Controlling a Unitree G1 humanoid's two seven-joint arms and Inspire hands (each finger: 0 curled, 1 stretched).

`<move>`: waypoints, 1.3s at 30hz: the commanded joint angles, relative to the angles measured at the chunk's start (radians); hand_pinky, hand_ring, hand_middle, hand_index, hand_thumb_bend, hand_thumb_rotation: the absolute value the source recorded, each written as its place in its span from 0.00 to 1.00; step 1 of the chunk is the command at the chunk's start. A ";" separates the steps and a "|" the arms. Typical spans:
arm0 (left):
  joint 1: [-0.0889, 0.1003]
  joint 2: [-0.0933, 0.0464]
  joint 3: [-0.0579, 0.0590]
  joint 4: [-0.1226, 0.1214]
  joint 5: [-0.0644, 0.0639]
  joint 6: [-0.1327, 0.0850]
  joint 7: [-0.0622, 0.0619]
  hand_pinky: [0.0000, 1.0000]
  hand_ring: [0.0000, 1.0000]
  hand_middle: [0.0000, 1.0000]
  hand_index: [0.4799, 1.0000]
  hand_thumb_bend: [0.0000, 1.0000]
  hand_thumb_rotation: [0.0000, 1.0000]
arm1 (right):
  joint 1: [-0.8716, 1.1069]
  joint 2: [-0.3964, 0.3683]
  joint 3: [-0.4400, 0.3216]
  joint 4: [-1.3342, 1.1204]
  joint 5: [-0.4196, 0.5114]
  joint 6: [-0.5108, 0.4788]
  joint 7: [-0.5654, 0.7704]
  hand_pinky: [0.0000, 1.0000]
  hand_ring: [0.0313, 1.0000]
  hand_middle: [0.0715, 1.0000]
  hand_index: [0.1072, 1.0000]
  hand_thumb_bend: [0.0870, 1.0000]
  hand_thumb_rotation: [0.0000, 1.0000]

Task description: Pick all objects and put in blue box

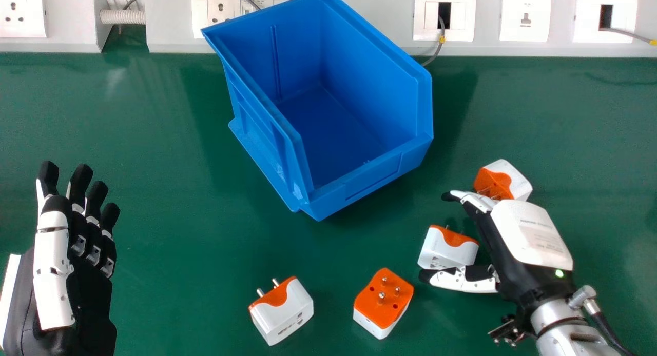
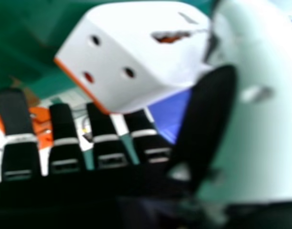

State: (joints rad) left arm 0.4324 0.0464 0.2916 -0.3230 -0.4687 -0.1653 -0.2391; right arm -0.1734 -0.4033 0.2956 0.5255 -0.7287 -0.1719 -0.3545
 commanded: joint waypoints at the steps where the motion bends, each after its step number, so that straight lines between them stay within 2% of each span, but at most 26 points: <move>1: -0.004 0.001 0.004 -0.024 0.007 -0.019 -0.003 1.00 1.00 1.00 1.00 0.17 1.00 | 0.038 -0.029 0.007 -0.006 -0.007 0.044 0.044 0.70 0.79 0.80 0.77 0.60 0.29; 3: -0.004 0.002 0.006 -0.024 0.006 -0.020 -0.004 1.00 1.00 1.00 1.00 0.17 1.00 | 0.053 -0.041 0.008 -0.042 -0.009 0.057 0.061 0.70 0.78 0.80 0.77 0.60 0.22; 6: -0.005 0.005 0.009 -0.025 0.016 -0.024 0.000 1.00 1.00 1.00 1.00 0.17 1.00 | 0.080 -0.063 0.008 -0.107 -0.012 0.079 0.097 0.69 0.78 0.80 0.76 0.60 0.14; 10: -0.009 0.003 0.013 -0.025 0.006 -0.023 -0.001 1.00 1.00 1.00 1.00 0.16 1.00 | 0.112 -0.082 0.000 -0.185 -0.012 0.111 0.134 0.69 0.78 0.80 0.76 0.61 0.10; 14: -0.013 0.001 0.012 -0.021 0.014 -0.025 0.003 1.00 1.00 1.00 1.00 0.16 1.00 | 0.130 -0.096 -0.012 -0.223 -0.010 0.115 0.151 0.65 0.75 0.78 0.75 0.61 0.05; 16: -0.015 0.004 0.011 -0.021 0.016 -0.024 0.002 1.00 1.00 1.00 1.00 0.16 1.00 | 0.129 -0.096 -0.012 -0.222 -0.015 0.119 0.143 0.64 0.73 0.77 0.74 0.61 0.04; 18: -0.017 0.007 0.011 -0.019 0.017 -0.026 -0.002 1.00 1.00 1.00 1.00 0.16 1.00 | 0.123 -0.098 -0.006 -0.215 -0.032 0.126 0.128 0.59 0.67 0.72 0.70 0.61 0.03; 21: -0.017 0.005 0.011 -0.026 0.010 -0.017 0.001 1.00 1.00 1.00 1.00 0.16 1.00 | 0.114 -0.103 0.004 -0.204 -0.054 0.124 0.109 0.56 0.64 0.70 0.67 0.61 0.02; 22: -0.016 0.004 0.010 -0.028 0.011 -0.015 0.003 1.00 1.00 1.00 1.00 0.16 1.00 | 0.110 -0.104 0.008 -0.198 -0.061 0.122 0.105 0.54 0.62 0.67 0.62 0.58 0.04; 25: -0.016 0.002 0.008 -0.024 0.022 -0.022 0.006 1.00 1.00 1.00 1.00 0.16 1.00 | 0.092 -0.093 0.021 -0.172 -0.084 0.142 0.088 0.50 0.57 0.61 0.59 0.56 0.03; 26: -0.017 0.000 0.008 -0.021 0.020 -0.024 0.003 1.00 1.00 1.00 1.00 0.17 1.00 | 0.087 -0.088 0.024 -0.165 -0.089 0.152 0.085 0.46 0.51 0.56 0.56 0.54 0.03; 28: -0.017 -0.002 0.008 -0.019 0.015 -0.024 -0.001 1.00 1.00 1.00 1.00 0.17 1.00 | 0.076 -0.082 0.032 -0.151 -0.096 0.167 0.083 0.46 0.51 0.56 0.56 0.54 0.03; 29: -0.017 -0.003 0.009 -0.019 0.013 -0.024 -0.001 1.00 1.00 1.00 1.00 0.17 1.00 | 0.072 -0.081 0.035 -0.150 -0.100 0.175 0.089 0.41 0.46 0.52 0.54 0.53 0.02; 32: -0.013 -0.002 0.009 -0.021 -0.001 -0.025 -0.014 1.00 1.00 1.00 1.00 0.17 1.00 | 0.058 -0.081 0.046 -0.146 -0.106 0.204 0.113 0.37 0.42 0.49 0.52 0.52 0.02; 35: -0.007 -0.002 0.008 -0.029 0.006 -0.023 -0.009 1.00 1.00 1.00 1.00 0.16 1.00 | 0.040 -0.081 0.054 -0.146 -0.104 0.241 0.147 0.30 0.34 0.44 0.50 0.50 0.01; 39: -0.003 -0.004 0.008 -0.028 0.002 -0.025 -0.009 1.00 1.00 1.00 1.00 0.16 1.00 | 0.015 -0.078 0.058 -0.138 -0.098 0.278 0.183 0.27 0.31 0.43 0.49 0.49 0.01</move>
State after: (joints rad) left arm 0.4282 0.0441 0.2948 -0.3250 -0.4651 -0.1697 -0.2418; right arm -0.1717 -0.4557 0.3585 0.3415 -0.7947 0.0258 -0.2042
